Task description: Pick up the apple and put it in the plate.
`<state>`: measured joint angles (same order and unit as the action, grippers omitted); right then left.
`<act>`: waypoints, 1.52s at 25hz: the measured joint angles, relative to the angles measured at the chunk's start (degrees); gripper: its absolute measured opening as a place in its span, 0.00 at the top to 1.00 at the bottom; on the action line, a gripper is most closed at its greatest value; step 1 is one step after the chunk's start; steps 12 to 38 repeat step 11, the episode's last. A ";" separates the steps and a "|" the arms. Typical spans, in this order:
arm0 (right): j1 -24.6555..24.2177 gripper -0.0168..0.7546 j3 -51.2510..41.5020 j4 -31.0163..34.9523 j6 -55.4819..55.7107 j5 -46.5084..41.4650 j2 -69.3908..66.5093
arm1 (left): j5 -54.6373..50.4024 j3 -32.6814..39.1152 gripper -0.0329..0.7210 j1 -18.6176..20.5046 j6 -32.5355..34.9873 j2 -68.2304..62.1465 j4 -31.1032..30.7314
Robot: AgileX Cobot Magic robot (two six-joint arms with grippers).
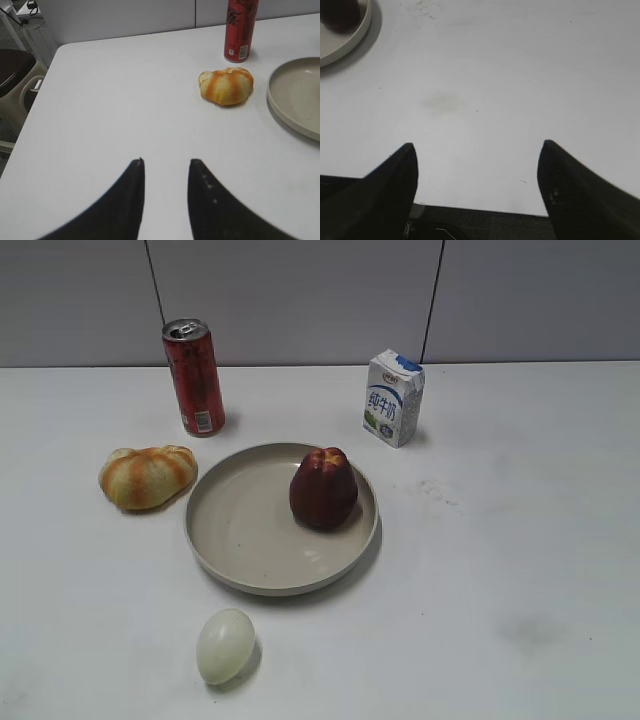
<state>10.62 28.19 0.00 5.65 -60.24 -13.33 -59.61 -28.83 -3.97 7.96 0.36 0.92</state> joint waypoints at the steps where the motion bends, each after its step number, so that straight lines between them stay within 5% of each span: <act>1: 0.00 0.21 0.00 0.00 0.00 0.00 0.06 | 0.00 0.00 0.64 0.00 0.00 0.00 0.00; 10: -5.62 0.21 -0.06 0.00 0.00 0.12 8.17 | 0.00 0.00 0.64 0.00 0.00 0.00 0.00; 38: -5.70 0.21 -0.06 0.00 0.00 0.12 9.73 | 0.00 0.00 0.64 0.00 0.00 0.00 0.00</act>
